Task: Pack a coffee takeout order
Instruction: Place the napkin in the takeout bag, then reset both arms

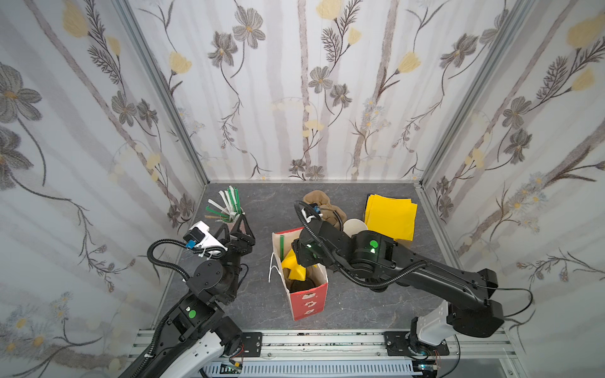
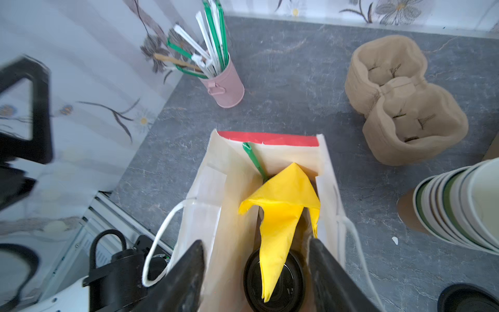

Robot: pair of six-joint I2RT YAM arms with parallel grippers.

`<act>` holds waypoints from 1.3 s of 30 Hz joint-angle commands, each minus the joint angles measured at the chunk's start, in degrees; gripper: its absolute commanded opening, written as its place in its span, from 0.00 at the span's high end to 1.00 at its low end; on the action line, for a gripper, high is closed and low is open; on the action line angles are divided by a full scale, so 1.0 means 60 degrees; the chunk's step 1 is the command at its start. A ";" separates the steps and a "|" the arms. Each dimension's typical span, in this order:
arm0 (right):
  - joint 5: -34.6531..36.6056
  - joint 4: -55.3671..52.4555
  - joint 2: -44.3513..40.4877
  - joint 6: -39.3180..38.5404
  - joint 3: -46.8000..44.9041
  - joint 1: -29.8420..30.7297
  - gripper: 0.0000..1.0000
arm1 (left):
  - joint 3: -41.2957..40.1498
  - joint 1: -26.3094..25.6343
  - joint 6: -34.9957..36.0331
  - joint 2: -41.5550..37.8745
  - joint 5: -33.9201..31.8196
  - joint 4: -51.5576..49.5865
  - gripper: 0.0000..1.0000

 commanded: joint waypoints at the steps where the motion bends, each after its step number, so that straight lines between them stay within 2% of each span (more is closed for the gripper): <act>1: 0.1541 0.0628 -0.1102 -0.0071 -0.0499 0.0001 0.38 | -0.0065 -0.0003 0.0002 0.0027 -0.0911 -0.0187 0.26; 5: 0.3250 0.0815 -0.3186 0.0134 -0.2390 -0.0703 0.25 | -0.0614 0.0012 0.0256 -0.0123 -0.1882 -0.0509 0.25; 8: 0.3181 0.1294 -0.4912 0.0589 -0.4603 -0.2537 0.24 | -0.1255 0.0066 0.0191 -0.0147 -0.2424 -0.0522 0.25; 10: 0.3013 0.2412 -0.6224 0.0655 -0.6410 -0.3988 0.24 | -0.1557 0.0237 0.0280 0.0003 -0.2576 -0.0494 0.24; 13: 0.3602 0.4798 -0.8119 0.0423 -0.9167 -0.5702 0.27 | -0.1941 0.0788 0.0234 0.0452 -0.2345 -0.0464 0.21; 15: 0.3999 0.6379 -0.9063 -0.0443 -1.0807 -0.6588 0.27 | -0.2225 0.1417 -0.0008 0.0657 -0.1886 -0.0413 0.20; 18: 0.3894 0.7964 -0.9480 -0.1791 -1.2253 -0.7943 0.20 | -0.2804 0.2574 -0.0308 0.0694 -0.1032 -0.0146 0.20; 22: 0.1986 1.0713 -0.8917 -0.3690 -1.3751 -0.9745 0.15 | -0.3756 0.3993 0.0710 0.0807 0.0424 0.1394 0.19; 26: 0.0183 1.3183 -0.7527 -0.4638 -1.4544 -1.0726 0.11 | -0.4560 0.4907 0.2016 0.1404 0.1258 0.3593 0.16; 28: -0.0169 1.3955 -0.6738 -0.5077 -1.4578 -1.0871 0.09 | -0.4833 0.5265 0.2276 0.1867 0.1760 0.4566 0.14; 33: -0.1314 1.7322 -0.4546 -0.5544 -1.5124 -1.1229 0.08 | -0.5337 0.6163 0.2576 0.3686 0.3404 0.7143 0.10; 37: -0.1848 1.8393 -0.3568 -0.6128 -1.4750 -1.1489 0.09 | -0.5373 0.6430 0.3178 0.5558 0.3964 0.9062 0.08; 39: -0.2343 1.9875 -0.3139 -0.6271 -1.5129 -1.1785 0.07 | -0.5420 0.6562 0.3431 0.6564 0.4260 1.0330 0.07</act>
